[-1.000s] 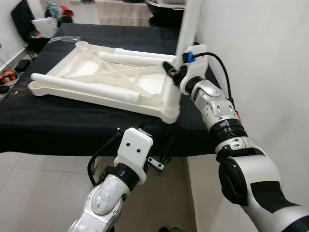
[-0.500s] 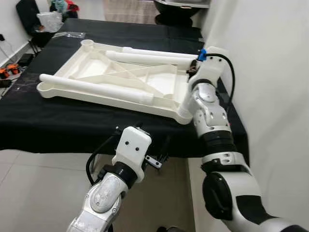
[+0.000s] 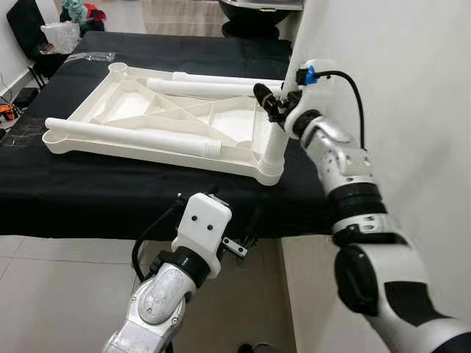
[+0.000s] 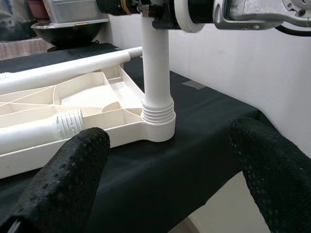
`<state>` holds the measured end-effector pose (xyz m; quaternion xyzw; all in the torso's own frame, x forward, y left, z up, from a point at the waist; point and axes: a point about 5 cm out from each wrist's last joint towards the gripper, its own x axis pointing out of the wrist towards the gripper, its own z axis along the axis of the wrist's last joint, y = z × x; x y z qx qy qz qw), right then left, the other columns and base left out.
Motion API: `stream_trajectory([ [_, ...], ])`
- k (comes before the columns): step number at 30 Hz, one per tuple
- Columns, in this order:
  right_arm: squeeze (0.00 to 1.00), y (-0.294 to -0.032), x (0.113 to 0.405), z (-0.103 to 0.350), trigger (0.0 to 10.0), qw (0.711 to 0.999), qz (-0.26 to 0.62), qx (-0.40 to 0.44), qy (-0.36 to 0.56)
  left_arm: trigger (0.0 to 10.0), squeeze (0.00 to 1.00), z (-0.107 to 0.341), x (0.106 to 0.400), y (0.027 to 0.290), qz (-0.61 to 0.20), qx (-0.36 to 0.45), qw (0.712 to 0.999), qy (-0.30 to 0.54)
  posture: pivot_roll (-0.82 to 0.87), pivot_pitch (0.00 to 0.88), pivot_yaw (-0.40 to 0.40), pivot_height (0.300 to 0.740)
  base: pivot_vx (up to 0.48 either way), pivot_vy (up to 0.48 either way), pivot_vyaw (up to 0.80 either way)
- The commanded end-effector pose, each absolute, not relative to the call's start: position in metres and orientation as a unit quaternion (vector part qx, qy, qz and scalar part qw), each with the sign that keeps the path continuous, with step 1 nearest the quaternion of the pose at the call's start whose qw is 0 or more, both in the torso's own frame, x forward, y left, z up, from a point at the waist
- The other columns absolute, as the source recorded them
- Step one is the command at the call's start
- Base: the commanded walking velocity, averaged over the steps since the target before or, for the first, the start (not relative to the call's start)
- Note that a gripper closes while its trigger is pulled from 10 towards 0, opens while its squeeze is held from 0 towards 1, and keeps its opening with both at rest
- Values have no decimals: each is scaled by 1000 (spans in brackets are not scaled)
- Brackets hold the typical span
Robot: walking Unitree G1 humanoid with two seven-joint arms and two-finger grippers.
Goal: Building children table
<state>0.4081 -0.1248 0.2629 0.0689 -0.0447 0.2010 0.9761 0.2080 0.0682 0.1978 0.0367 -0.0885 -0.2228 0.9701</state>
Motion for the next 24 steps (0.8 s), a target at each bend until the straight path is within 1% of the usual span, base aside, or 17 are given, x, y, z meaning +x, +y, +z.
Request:
stream_trajectory([
  [1,0,-116,408,260,10000,971,223,77,-33,10000,0,196,209,68,-221,39,971,-86,60,99,-98,740,0,0,0],
  [4,0,-116,408,260,10000,971,223,77,-33,10000,0,196,209,68,-221,39,971,-86,60,99,-98,740,0,0,0],
  [5,0,-120,408,259,10000,968,238,75,-29,10000,0,196,209,68,-221,39,971,-86,60,99,-98,740,0,0,0],
  [6,0,-115,402,255,10000,936,346,62,-28,10000,0,197,209,68,-221,39,970,-88,66,99,-99,740,0,0,0],
  [7,0,-109,396,252,10000,905,421,49,-28,10000,0,197,209,68,-221,40,970,-89,74,101,-104,740,0,0,0],
  [8,0,-109,396,252,10000,905,421,49,-28,10000,0,197,209,68,-221,40,970,-89,74,101,-104,740,0,0,0],
  [9,0,-105,392,250,10000,883,467,40,-27,10000,0,198,209,68,-221,40,970,-90,74,101,-104,740,0,0,0],
  [10,0,-99,391,251,10000,869,492,42,-31,10000,0,198,209,69,-220,40,970,-90,76,101,-106,740,0,0,0],
  [12,0,-92,391,253,10000,865,498,45,-37,10000,0,198,209,69,-219,41,971,-90,80,103,-106,740,0,0,0],
  [18,0,-85,394,252,10000,861,505,42,-36,10000,0,198,209,70,-217,42,971,-89,82,103,-109,740,0,0,0],
  [19,0,-85,395,252,0,866,497,42,-35,10000,0,198,209,70,-217,42,971,-89,82,103,-109,740,0,0,0],
  [22,0,-85,397,250,0,872,486,35,-34,10000,0,198,209,70,-217,42,971,-89,82,103,-109,740,0,0,0],
  [24,0,-86,400,249,0,890,453,26,-44,10000,0,198,209,70,-217,41,971,-89,79,103,-108,740,0,0,0],
])
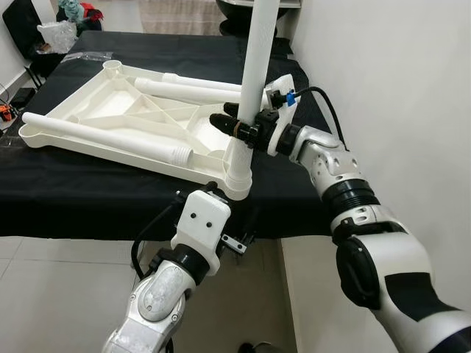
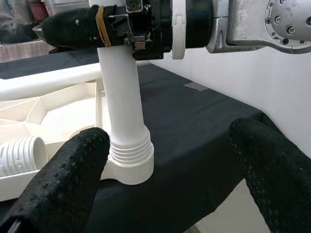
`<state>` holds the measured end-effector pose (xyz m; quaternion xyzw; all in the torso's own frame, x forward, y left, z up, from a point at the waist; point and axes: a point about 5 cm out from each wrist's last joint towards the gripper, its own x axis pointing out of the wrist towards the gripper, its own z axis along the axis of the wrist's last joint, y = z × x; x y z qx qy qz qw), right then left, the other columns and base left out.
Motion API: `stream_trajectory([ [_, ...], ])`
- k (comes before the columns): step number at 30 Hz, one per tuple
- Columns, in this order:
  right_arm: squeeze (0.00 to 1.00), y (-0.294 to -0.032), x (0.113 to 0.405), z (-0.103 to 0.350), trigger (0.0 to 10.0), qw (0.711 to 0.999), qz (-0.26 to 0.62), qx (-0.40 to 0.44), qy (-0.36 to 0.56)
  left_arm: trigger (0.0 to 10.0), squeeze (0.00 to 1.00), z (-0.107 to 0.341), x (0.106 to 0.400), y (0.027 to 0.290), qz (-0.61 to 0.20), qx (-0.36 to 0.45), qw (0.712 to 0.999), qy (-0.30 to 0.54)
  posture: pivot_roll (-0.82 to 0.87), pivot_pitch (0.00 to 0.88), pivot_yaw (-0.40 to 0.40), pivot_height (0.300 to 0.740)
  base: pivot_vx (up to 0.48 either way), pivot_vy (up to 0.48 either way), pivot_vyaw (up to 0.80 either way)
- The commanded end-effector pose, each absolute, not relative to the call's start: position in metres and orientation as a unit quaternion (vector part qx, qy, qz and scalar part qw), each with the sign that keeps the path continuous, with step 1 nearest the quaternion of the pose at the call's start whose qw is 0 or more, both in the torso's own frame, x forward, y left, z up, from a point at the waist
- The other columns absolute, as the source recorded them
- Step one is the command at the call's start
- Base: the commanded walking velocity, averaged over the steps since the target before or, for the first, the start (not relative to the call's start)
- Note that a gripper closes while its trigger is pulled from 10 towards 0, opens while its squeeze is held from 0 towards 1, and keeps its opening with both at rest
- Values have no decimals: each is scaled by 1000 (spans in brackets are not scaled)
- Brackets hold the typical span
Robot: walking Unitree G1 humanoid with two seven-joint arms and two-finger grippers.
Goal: Building children table
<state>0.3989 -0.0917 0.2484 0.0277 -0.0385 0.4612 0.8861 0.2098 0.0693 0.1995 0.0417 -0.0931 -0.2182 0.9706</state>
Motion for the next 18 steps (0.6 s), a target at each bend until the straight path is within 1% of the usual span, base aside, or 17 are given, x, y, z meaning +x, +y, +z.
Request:
stream_trajectory([
  [1,0,-88,402,248,0,900,432,27,-46,10000,0,198,209,69,-218,41,971,-89,79,103,-108,740,0,0,0],
  [4,0,-89,403,248,0,906,420,29,-47,10000,0,198,209,69,-218,40,971,-90,79,103,-108,740,0,0,0],
  [5,0,-94,406,246,0,927,372,27,-48,10000,0,198,209,69,-218,41,971,-90,76,95,-107,740,0,0,0],
  [6,0,-94,406,246,0,927,372,27,-48,10000,0,198,209,69,-218,41,971,-90,76,95,-107,740,0,0,0],
  [7,0,-96,407,245,0,934,354,27,-47,10000,0,197,209,69,-219,41,971,-90,76,95,-107,740,0,0,0],
  [8,0,-100,411,242,0,951,305,28,-34,10000,0,197,209,69,-219,41,971,-90,73,89,-104,740,0,0,0],
  [10,0,-111,415,238,0,978,207,32,-20,10000,0,197,209,68,-220,41,971,-90,70,86,-102,740,0,0,0],
  [11,0,-111,415,238,0,978,207,32,-20,10000,0,197,209,68,-220,41,971,-90,70,86,-102,740,0,0,0],
  [12,0,-115,417,238,0,985,171,30,-19,10000,0,196,209,68,-220,40,971,-90,70,86,-102,740,0,0,0],
  [14,0,-127,418,239,0,998,40,47,-24,10000,0,196,209,68,-222,41,970,-90,65,81,-98,740,0,0,0],
  [15,0,-127,418,239,0,998,40,47,-24,10000,0,196,209,68,-222,41,970,-90,65,81,-98,740,0,0,0],
  [17,0,-136,414,241,0,995,-69,67,-33,10000,0,196,209,67,-222,41,970,-91,67,78,-100,740,0,0,0],
  [18,0,-136,414,241,0,995,-69,67,-33,10000,0,196,209,67,-222,41,970,-91,67,78,-100,740,0,0,0],
])
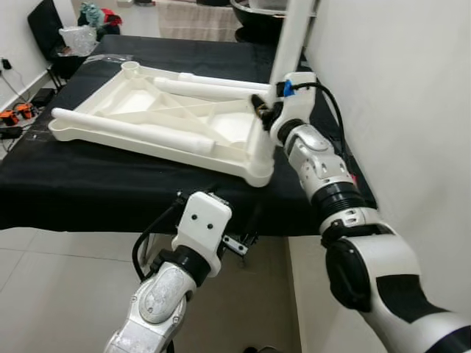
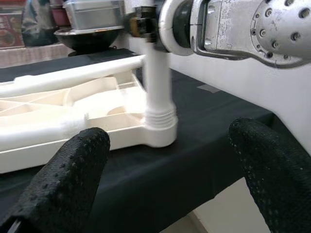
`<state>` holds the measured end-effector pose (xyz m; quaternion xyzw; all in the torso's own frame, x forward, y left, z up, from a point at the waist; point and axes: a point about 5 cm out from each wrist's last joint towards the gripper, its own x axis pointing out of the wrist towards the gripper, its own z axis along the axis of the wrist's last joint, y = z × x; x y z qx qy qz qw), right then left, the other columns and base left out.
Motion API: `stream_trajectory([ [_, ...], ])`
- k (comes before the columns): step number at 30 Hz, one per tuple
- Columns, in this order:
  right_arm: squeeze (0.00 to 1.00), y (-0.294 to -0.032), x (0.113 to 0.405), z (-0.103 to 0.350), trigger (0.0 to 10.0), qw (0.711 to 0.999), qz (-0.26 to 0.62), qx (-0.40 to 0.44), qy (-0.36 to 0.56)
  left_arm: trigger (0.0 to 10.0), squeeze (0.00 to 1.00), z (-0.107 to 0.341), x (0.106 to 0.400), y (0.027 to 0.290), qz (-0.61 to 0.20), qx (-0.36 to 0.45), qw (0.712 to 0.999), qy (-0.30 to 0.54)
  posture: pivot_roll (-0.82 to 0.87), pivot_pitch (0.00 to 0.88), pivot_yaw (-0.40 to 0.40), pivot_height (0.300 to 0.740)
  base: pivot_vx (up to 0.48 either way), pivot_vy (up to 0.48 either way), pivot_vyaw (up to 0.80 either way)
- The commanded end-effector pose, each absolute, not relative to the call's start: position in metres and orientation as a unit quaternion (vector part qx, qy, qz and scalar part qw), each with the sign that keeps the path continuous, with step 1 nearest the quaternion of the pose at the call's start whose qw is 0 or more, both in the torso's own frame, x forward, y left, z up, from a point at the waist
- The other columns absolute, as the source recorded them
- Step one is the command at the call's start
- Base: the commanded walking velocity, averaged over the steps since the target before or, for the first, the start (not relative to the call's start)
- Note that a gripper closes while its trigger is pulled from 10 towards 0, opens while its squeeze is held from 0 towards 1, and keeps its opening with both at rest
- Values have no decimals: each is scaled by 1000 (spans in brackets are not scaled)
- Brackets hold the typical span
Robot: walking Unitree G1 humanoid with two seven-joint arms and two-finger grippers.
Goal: Building children table
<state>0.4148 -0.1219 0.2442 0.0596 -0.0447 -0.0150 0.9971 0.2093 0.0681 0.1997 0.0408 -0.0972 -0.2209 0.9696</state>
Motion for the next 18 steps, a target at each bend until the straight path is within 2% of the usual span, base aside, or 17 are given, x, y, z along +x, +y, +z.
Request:
stream_trajectory([
  [1,0,-139,411,242,0,991,-105,75,-38,10000,0,197,209,67,-223,41,970,-91,67,78,-100,740,0,0,0],
  [4,0,-137,408,244,0,988,-127,81,-43,10000,0,197,209,67,-222,41,970,-92,70,76,-102,740,0,0,0],
  [6,0,-128,405,245,0,986,-132,88,-43,10000,0,196,209,67,-222,42,970,-92,69,73,-103,740,0,0,0],
  [7,0,-118,404,246,2549,988,-121,90,-40,10000,0,196,209,67,-222,42,970,-91,69,73,-103,740,0,0,0],
  [8,0,-109,403,246,2549,989,-110,91,-39,10000,0,196,209,67,-222,42,970,-91,69,73,-103,740,0,0,0],
  [9,0,-99,403,247,10000,991,-84,93,-43,10000,0,196,208,67,-223,42,970,-90,70,69,-104,740,0,0,0],
  [12,0,-89,402,250,10000,994,-55,81,-56,10000,0,196,208,67,-222,42,970,-91,69,69,-105,740,0,0,0],
  [13,1000,-87,402,251,10000,994,-42,78,-61,10000,0,196,208,67,-222,42,970,-90,68,71,-106,740,0,0,0],
  [18,1000,-93,400,257,10000,994,-20,75,-83,10000,0,196,209,67,-222,41,970,-90,69,73,-107,740,0,0,0],
])
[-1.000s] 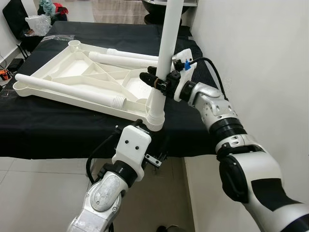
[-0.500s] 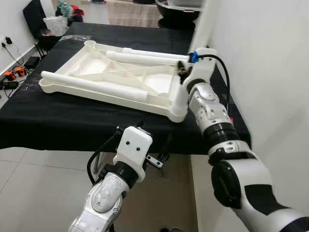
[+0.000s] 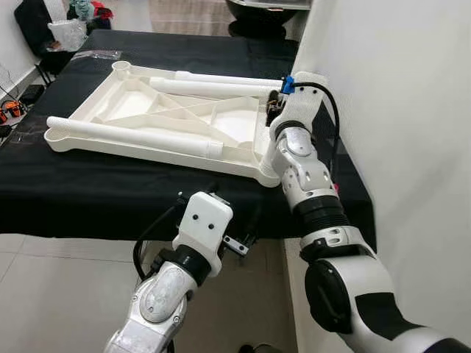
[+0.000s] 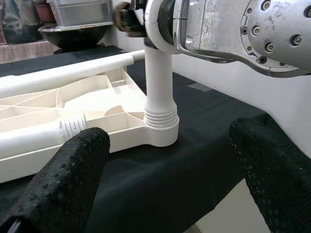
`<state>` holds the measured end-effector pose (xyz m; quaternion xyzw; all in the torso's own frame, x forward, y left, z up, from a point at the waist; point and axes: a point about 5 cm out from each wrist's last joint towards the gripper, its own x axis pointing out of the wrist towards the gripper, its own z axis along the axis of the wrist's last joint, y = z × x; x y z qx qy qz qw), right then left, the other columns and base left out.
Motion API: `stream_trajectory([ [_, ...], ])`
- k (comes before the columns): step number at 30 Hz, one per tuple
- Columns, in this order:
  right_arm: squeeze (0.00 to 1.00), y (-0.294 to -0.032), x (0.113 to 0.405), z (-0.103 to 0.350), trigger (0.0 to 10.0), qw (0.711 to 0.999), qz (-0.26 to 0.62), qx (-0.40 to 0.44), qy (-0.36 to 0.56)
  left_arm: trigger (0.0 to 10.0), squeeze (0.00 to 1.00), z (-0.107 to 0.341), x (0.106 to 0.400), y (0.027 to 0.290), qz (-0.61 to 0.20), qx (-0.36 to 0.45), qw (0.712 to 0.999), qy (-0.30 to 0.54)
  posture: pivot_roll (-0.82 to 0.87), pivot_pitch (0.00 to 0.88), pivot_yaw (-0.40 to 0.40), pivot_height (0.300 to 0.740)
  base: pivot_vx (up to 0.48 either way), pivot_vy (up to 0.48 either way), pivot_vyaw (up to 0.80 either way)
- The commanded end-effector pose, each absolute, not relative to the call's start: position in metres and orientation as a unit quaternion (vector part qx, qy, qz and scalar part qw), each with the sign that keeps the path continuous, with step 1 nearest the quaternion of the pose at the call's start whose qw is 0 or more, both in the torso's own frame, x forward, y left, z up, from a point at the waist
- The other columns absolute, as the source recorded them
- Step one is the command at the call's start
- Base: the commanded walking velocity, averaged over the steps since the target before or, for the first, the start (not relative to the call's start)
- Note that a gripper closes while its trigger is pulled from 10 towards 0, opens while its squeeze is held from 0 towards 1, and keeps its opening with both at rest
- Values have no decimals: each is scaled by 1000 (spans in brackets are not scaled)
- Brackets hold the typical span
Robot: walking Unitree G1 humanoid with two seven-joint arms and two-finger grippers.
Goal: Building children table
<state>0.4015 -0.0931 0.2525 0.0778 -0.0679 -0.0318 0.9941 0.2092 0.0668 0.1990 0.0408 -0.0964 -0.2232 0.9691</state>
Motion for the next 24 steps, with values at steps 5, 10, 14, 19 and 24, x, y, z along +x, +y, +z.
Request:
stream_trajectory([
  [5,0,-95,405,261,10000,986,122,94,-60,10000,0,196,210,68,-221,42,970,-91,68,80,-105,740,0,0,0],
  [10,0,-93,397,257,10000,938,332,93,-36,10000,0,196,210,68,-220,43,970,-91,65,82,-107,740,0,0,0],
  [14,0,-101,386,245,10000,888,455,65,-21,10000,0,197,211,67,-219,41,970,-93,72,85,-108,740,0,0,0],
  [19,0,-98,391,248,10000,883,465,51,-31,10000,0,198,211,68,-218,42,971,-93,77,91,-106,740,0,0,0],
  [24,0,-85,397,251,10000,889,454,48,-34,10000,0,198,211,68,-217,43,971,-94,80,92,-107,740,0,0,0],
])
